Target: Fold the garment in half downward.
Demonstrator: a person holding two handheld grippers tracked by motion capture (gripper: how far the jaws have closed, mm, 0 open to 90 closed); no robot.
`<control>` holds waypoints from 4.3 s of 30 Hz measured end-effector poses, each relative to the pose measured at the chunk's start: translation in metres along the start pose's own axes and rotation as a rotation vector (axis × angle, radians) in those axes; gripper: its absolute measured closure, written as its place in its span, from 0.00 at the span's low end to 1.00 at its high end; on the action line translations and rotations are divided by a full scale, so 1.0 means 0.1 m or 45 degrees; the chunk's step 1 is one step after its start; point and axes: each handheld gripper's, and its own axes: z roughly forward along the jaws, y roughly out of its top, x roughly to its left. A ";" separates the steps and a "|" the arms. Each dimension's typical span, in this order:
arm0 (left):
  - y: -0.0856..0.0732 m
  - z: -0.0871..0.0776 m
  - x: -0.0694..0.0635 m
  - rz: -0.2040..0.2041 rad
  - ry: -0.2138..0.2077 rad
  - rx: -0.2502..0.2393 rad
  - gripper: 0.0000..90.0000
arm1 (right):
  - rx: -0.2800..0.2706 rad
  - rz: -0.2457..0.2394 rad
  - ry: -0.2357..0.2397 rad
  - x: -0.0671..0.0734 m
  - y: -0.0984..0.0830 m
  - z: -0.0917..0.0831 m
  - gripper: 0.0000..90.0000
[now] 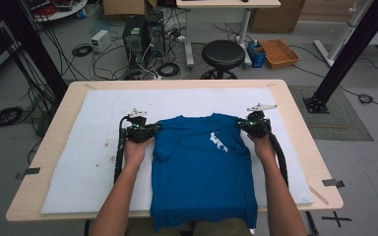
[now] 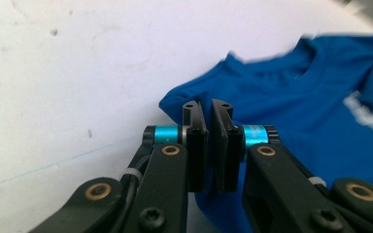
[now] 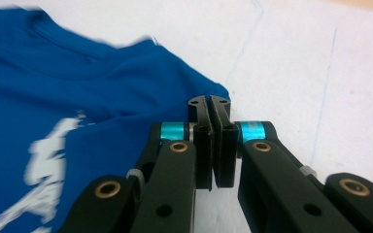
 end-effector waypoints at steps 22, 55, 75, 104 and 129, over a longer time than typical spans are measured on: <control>-0.49 -0.85 -0.23 0.184 -0.458 0.005 0.94 | -0.160 -0.038 0.371 0.25 -0.61 -1.01 0.99; -0.60 -0.60 -0.22 0.182 -0.083 0.202 0.58 | 0.161 0.003 0.113 0.40 -0.74 -0.63 0.54; -0.53 -0.56 -0.22 0.149 -0.007 0.151 0.95 | 0.147 -0.035 0.145 0.30 -0.72 -0.65 0.90; -0.27 -0.20 -0.34 0.261 -0.066 0.118 0.64 | 0.003 -0.056 0.251 0.27 -0.47 -0.48 0.65; -0.26 -0.17 -0.48 0.342 -0.055 0.125 0.72 | 0.017 -0.126 0.287 0.29 -0.55 -0.46 0.98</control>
